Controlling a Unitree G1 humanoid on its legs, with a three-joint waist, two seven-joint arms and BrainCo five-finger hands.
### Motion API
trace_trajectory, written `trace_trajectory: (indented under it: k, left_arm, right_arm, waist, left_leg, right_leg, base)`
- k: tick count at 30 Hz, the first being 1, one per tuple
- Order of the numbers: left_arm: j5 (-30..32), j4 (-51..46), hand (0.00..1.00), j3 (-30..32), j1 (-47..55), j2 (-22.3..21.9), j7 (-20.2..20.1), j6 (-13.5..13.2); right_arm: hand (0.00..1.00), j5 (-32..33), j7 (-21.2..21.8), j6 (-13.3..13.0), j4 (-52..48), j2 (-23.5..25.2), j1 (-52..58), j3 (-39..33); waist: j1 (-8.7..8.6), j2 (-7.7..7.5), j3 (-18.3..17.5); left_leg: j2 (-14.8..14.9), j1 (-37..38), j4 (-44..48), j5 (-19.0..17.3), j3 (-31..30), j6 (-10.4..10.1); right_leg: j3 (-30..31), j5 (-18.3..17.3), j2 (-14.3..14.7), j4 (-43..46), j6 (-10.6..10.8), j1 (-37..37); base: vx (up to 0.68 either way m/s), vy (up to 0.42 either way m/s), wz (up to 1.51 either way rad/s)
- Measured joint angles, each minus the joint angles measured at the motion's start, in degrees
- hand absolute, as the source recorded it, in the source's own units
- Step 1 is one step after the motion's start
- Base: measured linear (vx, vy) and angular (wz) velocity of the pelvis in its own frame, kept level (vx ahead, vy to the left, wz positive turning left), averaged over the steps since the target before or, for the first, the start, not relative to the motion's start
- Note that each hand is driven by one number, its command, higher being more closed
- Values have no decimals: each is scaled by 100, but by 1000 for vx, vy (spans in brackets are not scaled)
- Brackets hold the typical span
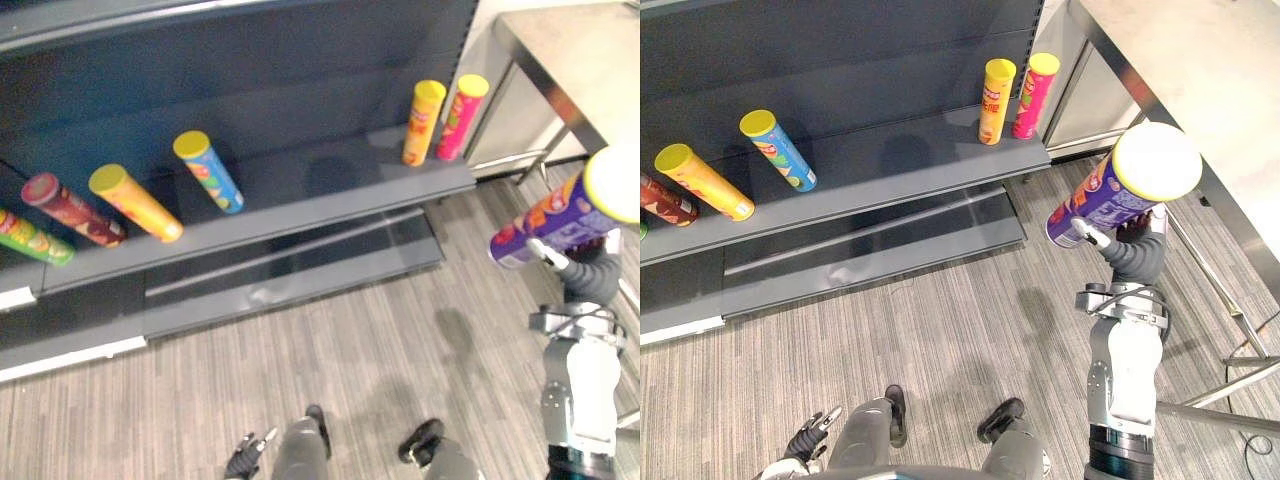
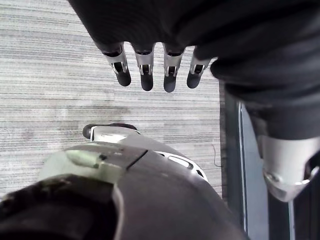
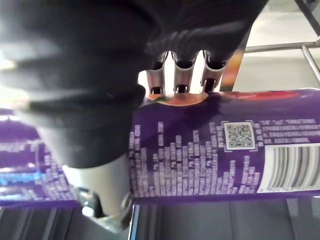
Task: Put the gum and the chips on the shelf.
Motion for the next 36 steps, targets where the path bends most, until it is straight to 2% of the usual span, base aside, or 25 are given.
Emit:
trace_trajectory:
  k: [4,7,8,9,10,11,12,13,14,15,18,19,20,21,22,23,24,25,26,27,28,29,30,31,36]
  left_arm:
    - [-30,-159,0,-2,3,-5,-2,-42]
    - [-225,-177,0,-5,9,-5,3,-51]
    - [-225,-176,0,-8,8,-8,5,-50]
    - [-225,-181,0,-8,11,-13,10,-50]
    - [-227,-272,0,-68,60,21,54,-53]
    - [-225,-311,0,-100,73,49,73,-53]
    - [-227,-328,0,-176,66,80,102,-55]
    - [-223,-329,0,-189,60,137,116,-63]
    - [-223,-316,0,-192,67,177,115,-68]
    - [-217,-300,0,-199,73,199,115,-68]
    - [-216,-267,0,-248,13,216,114,-97]
    - [-216,-191,0,-250,-21,222,112,-107]
    - [-218,-146,0,-250,-19,225,111,-106]
    - [-218,-72,0,-246,12,244,112,-100]
    - [-218,-62,0,-241,40,249,110,-101]
    - [-224,26,0,-233,55,69,108,-99]
    - [-225,42,0,-230,78,6,97,-100]
    - [-225,60,0,-226,79,-34,98,-100]
    - [-227,89,0,-178,36,-93,89,-104]
    - [-237,56,0,-156,34,-58,92,-147]
    - [-236,15,0,-153,27,21,96,-162]
    - [-236,14,0,-147,30,23,99,-162]
    - [-236,30,0,-114,12,25,104,-150]
    - [-233,43,0,-86,-2,24,103,-146]
    - [-225,95,0,-52,-7,19,113,-108]
  right_arm:
    - [100,-6,19,6,187,-39,-153,480]
    - [100,-10,79,7,280,-38,-147,846]
    - [100,-10,108,8,284,-36,-128,983]
    - [100,-11,123,10,284,-43,-117,1078]
    - [100,-11,175,16,289,-46,-84,1155]
    - [100,-10,221,12,288,-45,-37,1154]
    - [100,-11,284,13,283,-47,40,1155]
    - [100,-6,337,13,283,-46,84,1172]
    - [100,-5,388,13,282,-45,101,1210]
    - [100,2,448,13,282,-47,108,1248]
    - [100,16,518,9,280,-49,142,1315]
    - [100,38,521,9,279,-51,151,1315]
    - [100,56,526,9,275,-51,178,1316]
    - [100,58,539,9,224,-49,276,1318]
    - [100,64,560,9,182,-61,330,1318]
    - [100,71,611,27,169,-187,269,1339]
    - [100,79,626,25,81,-192,262,1363]
    - [100,119,630,20,22,-191,252,1385]
    - [100,214,622,17,-8,-148,225,1408]
    - [100,291,607,7,47,-66,205,1404]
    - [100,337,595,5,105,40,198,1345]
    - [100,338,596,3,101,40,198,1344]
    - [100,344,607,-8,95,73,189,1343]
    - [100,346,646,-10,67,115,237,1440]
    - [100,474,748,-5,70,143,265,1745]
  waist:
    - [139,22,25]
    - [224,44,37]
    - [217,40,41]
    - [185,65,54]
    - [127,99,84]
    - [116,121,100]
    - [96,142,114]
    - [34,119,113]
    - [-43,97,122]
    - [-47,76,142]
    - [-57,112,191]
    - [-58,126,216]
    - [-61,112,216]
    - [-68,21,211]
    - [-95,-38,235]
    - [-65,207,226]
    - [-70,243,226]
    - [-74,239,229]
    - [-105,159,275]
    - [-123,100,307]
    - [-183,41,344]
    - [-191,54,339]
    - [-124,-15,391]
    - [-148,-45,401]
    - [-112,-31,409]
  left_leg:
    - [135,-113,422,-314,1,74]
    - [162,-115,851,-776,-40,174]
    - [52,-92,949,-939,-94,289]
    - [-90,-58,979,-992,-185,377]
    - [-314,121,953,-1001,-385,498]
    - [-366,179,950,-1009,-484,552]
    - [-432,240,919,-1034,-629,618]
    - [-533,310,857,-1022,-797,693]
    - [-659,399,773,-1006,-932,736]
    - [-807,568,676,-995,-1030,757]
    - [-993,875,558,-1014,-1328,708]
    - [-1011,983,564,-1058,-1397,628]
    - [-1043,1040,570,-1081,-1442,585]
    - [-1137,1168,593,-1125,-1450,507]
    - [-1202,1250,609,-1156,-1449,458]
    - [-993,1281,669,-1159,-1452,358]
    - [-917,1281,683,-1094,-1411,265]
    - [-884,1272,721,-999,-1398,135]
    - [-901,1015,1154,-805,-1438,20]
    - [-833,884,1264,-937,-1358,178]
    - [-521,859,468,-924,-1291,132]
    - [-441,859,222,-727,-1272,105]
    - [-448,949,62,-715,-1281,29]
    - [-522,930,81,-707,-1297,21]
    - [-645,840,-16,-669,-1307,64]
  right_leg:
    - [3,102,74,-101,66,100]
    - [87,167,-27,75,164,286]
    - [275,265,-234,450,48,216]
    - [614,450,-405,853,-271,67]
    - [1836,936,-501,1679,-993,-483]
    - [2431,805,-383,1942,-830,-687]
    - [3003,354,-96,2203,-511,-848]
    - [3344,-41,180,2323,-438,-967]
    - [3501,-259,402,2303,-419,-1041]
    - [3526,-437,636,2099,-390,-1138]
    - [3683,-425,1210,1144,-240,-1371]
    - [3862,-305,1445,628,-90,-1424]
    - [3959,-163,1568,344,-36,-1420]
    - [4127,465,1674,-158,-108,-1358]
    - [4174,733,1689,-273,-150,-1326]
    - [4114,781,1820,-195,-229,-1274]
    - [4117,777,1880,-312,-245,-1206]
    - [4125,768,1928,-401,-259,-1160]
    - [4170,750,1871,-471,-287,-1086]
    - [4211,750,1837,-523,-287,-996]
    - [4164,736,1839,-519,-269,-900]
    - [4139,735,1854,-507,-270,-892]
    - [4164,662,1859,-443,-207,-903]
    - [4158,613,1778,-447,-147,-900]
    - [4097,610,1641,-603,-142,-896]
  base:
    - [14,63,-7]
    - [-7,135,9]
    - [38,227,33]
    - [79,344,63]
    - [122,314,64]
    - [171,261,76]
    - [203,149,81]
    - [201,114,104]
    - [240,72,110]
    - [275,57,104]
    - [328,7,87]
    - [302,-54,83]
    - [331,-94,78]
    - [344,-121,67]
    - [342,-98,45]
    - [261,-49,7]
    - [319,-38,-22]
    - [317,-35,-14]
    - [328,-24,-5]
    - [247,2,20]
    - [144,16,21]
    - [86,38,5]
    - [34,68,4]
    - [21,84,4]
    - [-15,33,13]
